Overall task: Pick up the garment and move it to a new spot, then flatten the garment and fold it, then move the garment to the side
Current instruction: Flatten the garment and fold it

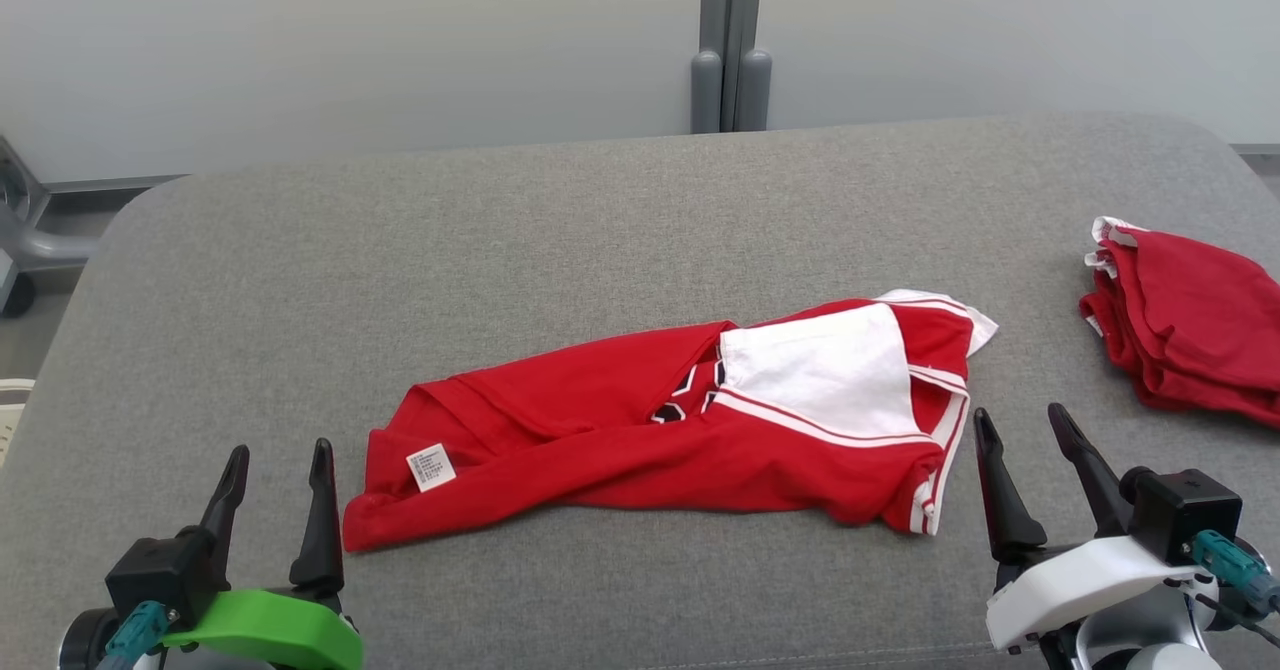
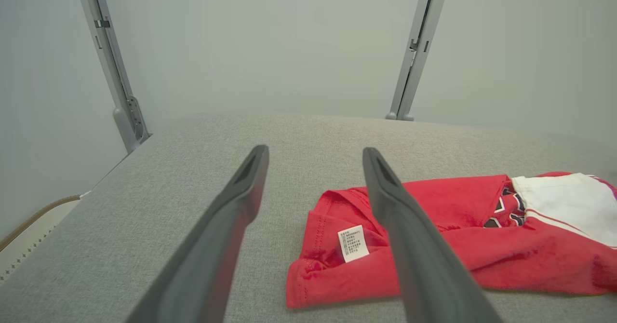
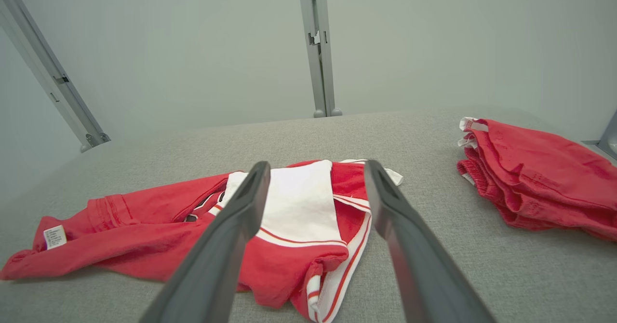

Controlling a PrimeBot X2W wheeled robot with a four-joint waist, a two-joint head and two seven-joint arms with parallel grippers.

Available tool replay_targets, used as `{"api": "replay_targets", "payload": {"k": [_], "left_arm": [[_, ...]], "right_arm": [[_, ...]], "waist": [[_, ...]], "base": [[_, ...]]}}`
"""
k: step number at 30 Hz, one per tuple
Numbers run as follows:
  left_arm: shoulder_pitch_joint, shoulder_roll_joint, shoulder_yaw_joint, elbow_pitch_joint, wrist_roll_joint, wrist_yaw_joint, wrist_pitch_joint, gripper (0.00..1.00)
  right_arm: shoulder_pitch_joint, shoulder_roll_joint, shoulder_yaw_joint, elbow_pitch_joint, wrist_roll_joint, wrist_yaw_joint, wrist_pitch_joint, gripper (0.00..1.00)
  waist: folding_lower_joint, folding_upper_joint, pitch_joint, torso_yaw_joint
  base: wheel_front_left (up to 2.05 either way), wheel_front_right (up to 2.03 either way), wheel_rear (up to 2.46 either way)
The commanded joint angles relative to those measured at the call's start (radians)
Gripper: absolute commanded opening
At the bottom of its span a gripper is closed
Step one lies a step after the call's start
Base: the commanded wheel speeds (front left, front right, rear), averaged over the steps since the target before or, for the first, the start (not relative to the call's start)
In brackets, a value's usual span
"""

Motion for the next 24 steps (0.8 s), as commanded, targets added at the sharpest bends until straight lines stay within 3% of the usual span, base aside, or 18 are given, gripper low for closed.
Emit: {"api": "replay_targets", "payload": {"k": [1,16,24], "left_arm": [[-0.006,0.004,0.002,0.012,-0.002,-0.009,-0.007,1.0],[-0.031,-0.011,0.006,0.034,0.016,-0.022,-0.005,1.0],[-0.099,-0.047,-0.064,0.099,-0.017,-0.072,0.117,1.0]], "right_arm": [[0.01,0.002,-0.003,-0.006,-0.008,0.0,0.001,1.0],[0.009,0.006,-0.018,-0.02,-0.012,0.0,0.015,1.0],[-0.06,-0.07,0.004,0.036,0.018,0.0,0.075,1.0]], "waist": [[0.0,-0.0001,0.0,0.002],[0.0,-0.0001,0.007,0.014],[0.0,-0.0001,0.061,0.053]], "base": [[0.0,0.0,0.0],[0.0,0.0,0.0],[0.0,0.0,0.0]]}}
